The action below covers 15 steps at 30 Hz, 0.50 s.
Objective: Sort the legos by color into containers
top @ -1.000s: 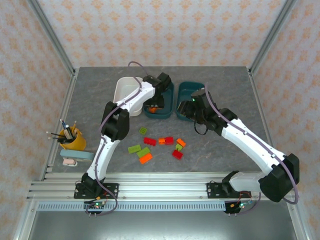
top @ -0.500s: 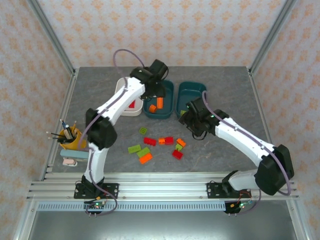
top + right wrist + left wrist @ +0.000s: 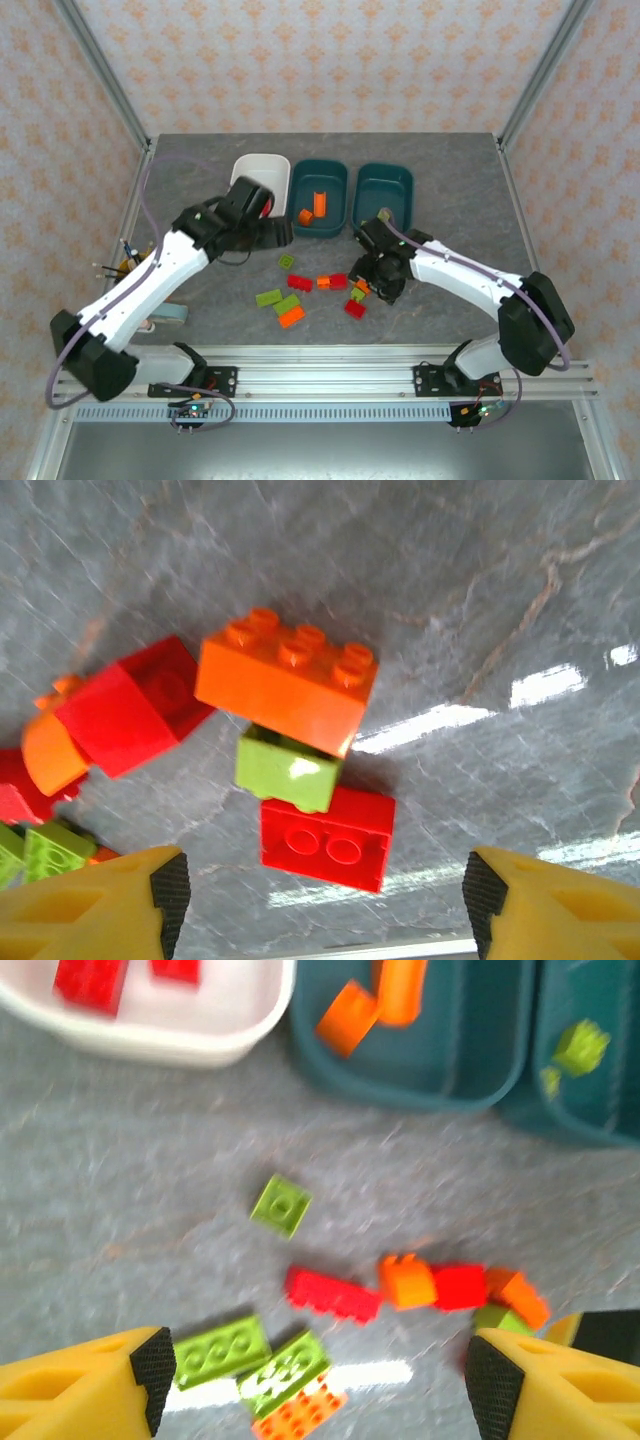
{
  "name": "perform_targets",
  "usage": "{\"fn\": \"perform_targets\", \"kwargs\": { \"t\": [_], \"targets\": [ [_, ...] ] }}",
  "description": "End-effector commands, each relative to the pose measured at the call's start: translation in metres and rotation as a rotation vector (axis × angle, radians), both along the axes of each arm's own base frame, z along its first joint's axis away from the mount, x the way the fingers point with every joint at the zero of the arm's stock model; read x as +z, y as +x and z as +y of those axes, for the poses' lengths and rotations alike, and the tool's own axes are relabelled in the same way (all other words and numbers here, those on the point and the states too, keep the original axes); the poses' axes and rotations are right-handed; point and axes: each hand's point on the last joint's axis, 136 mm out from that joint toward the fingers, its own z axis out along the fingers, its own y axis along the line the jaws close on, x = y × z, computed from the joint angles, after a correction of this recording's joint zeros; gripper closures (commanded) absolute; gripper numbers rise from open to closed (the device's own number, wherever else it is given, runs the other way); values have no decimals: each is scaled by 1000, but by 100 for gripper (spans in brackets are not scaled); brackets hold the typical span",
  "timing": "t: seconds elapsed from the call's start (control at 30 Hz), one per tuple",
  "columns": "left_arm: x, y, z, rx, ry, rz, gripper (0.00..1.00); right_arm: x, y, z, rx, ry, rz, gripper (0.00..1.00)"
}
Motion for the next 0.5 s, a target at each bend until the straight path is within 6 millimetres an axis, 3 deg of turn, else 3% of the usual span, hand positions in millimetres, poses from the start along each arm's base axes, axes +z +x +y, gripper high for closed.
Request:
{"fn": "perform_targets", "kwargs": {
  "t": [0.0,0.2,0.47],
  "targets": [
    [8,-14,5,25,-88,-64,18,2,-10,-4,13,-53,-14,25],
    [-14,-41,15,32,-107,-17,18,4,5,-11,-70,-66,-111,20],
    [-4,-39,13,49,-142,-49,18,-9,41,-6,-250,-7,-132,23]
  ]
}}
